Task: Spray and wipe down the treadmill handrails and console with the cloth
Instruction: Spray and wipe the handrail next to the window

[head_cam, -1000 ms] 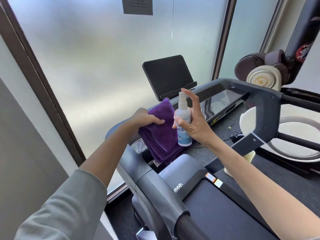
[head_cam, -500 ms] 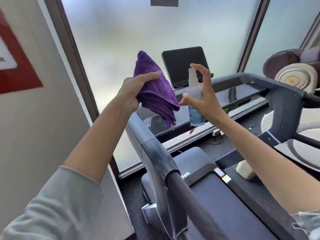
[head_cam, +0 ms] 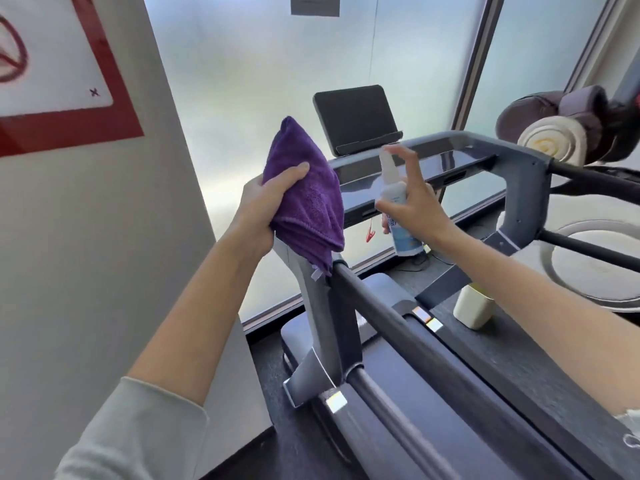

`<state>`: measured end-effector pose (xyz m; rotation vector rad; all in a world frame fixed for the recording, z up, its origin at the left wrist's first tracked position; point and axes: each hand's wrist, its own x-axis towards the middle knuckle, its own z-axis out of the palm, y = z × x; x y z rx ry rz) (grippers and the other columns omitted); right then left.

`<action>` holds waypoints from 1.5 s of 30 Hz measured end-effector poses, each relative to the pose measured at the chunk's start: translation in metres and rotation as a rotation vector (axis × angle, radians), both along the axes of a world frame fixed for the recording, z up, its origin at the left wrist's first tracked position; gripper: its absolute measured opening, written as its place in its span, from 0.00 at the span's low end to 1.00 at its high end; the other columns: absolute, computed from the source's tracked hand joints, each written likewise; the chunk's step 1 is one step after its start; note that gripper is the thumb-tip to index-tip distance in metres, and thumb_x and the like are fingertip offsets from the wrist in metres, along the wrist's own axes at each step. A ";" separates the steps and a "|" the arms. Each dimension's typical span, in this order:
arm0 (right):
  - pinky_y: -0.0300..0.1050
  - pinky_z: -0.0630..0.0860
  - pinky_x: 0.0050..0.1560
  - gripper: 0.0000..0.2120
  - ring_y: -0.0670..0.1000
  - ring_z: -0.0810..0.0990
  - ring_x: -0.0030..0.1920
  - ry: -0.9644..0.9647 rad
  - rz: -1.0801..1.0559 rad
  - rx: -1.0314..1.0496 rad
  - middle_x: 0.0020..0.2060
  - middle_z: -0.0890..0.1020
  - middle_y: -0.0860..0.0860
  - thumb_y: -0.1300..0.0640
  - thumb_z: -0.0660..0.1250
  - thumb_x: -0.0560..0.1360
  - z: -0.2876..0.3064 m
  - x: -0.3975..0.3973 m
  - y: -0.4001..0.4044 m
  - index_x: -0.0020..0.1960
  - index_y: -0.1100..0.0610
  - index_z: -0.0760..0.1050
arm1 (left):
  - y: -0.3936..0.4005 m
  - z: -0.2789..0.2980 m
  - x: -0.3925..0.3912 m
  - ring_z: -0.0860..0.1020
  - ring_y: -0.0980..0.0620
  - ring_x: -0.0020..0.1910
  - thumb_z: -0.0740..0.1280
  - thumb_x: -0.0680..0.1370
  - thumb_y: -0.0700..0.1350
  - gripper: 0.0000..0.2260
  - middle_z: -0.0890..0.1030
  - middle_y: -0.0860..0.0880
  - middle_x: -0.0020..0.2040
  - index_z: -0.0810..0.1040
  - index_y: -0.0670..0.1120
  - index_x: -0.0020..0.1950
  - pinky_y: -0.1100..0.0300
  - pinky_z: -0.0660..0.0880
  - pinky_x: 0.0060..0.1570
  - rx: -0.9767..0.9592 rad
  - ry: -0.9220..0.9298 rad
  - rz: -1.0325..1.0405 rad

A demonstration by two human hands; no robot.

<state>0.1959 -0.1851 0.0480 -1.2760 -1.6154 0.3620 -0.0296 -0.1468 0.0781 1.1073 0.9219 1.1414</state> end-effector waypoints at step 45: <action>0.43 0.63 0.28 0.30 0.62 0.75 0.36 -0.556 0.123 -0.066 0.40 0.75 0.56 0.66 0.64 0.73 -0.078 0.048 -0.076 0.72 0.49 0.64 | -0.209 -0.110 0.071 0.83 0.55 0.36 0.73 0.75 0.43 0.05 0.85 0.52 0.39 0.81 0.47 0.49 0.64 0.78 0.33 -0.093 -0.107 0.579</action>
